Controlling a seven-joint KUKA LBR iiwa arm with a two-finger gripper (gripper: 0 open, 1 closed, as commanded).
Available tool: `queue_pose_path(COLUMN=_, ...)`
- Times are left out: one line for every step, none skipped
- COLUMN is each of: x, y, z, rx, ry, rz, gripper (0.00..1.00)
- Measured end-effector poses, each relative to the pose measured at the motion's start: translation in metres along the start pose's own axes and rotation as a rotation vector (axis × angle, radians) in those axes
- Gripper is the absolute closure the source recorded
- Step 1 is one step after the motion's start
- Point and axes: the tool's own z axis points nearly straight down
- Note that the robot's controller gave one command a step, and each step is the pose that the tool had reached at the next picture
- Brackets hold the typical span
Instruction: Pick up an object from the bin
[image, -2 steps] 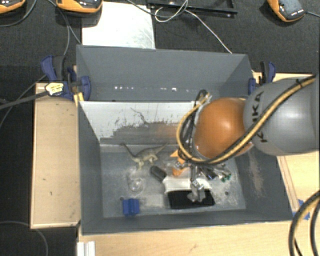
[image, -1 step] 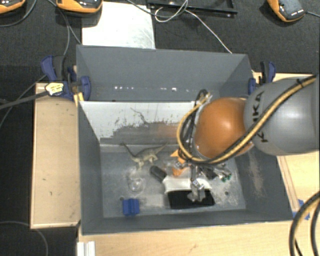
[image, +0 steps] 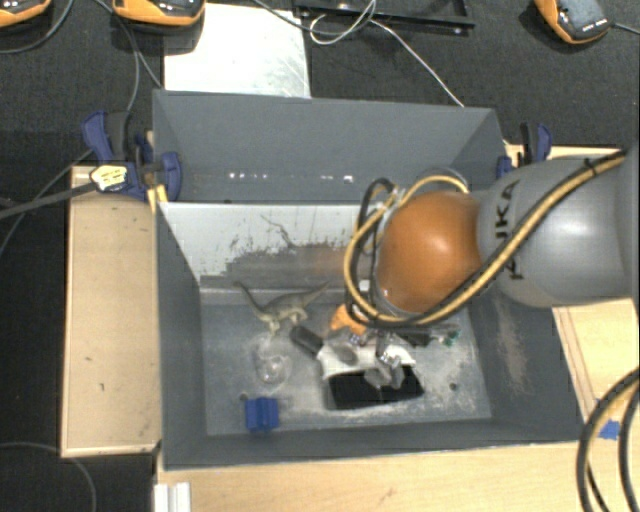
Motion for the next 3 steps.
queue_pose_path(x=-0.001, y=0.000, z=0.000, rx=0.001, ry=-0.002, rz=0.003, gripper=1.00)
queue_pose_path(x=-0.007, y=0.005, z=-0.075, rx=-0.002, ry=-0.003, rz=0.018, gripper=1.00)
queue_pose_path(x=-0.007, y=0.005, z=-0.164, rx=0.001, ry=-0.005, rz=0.015, gripper=1.00)
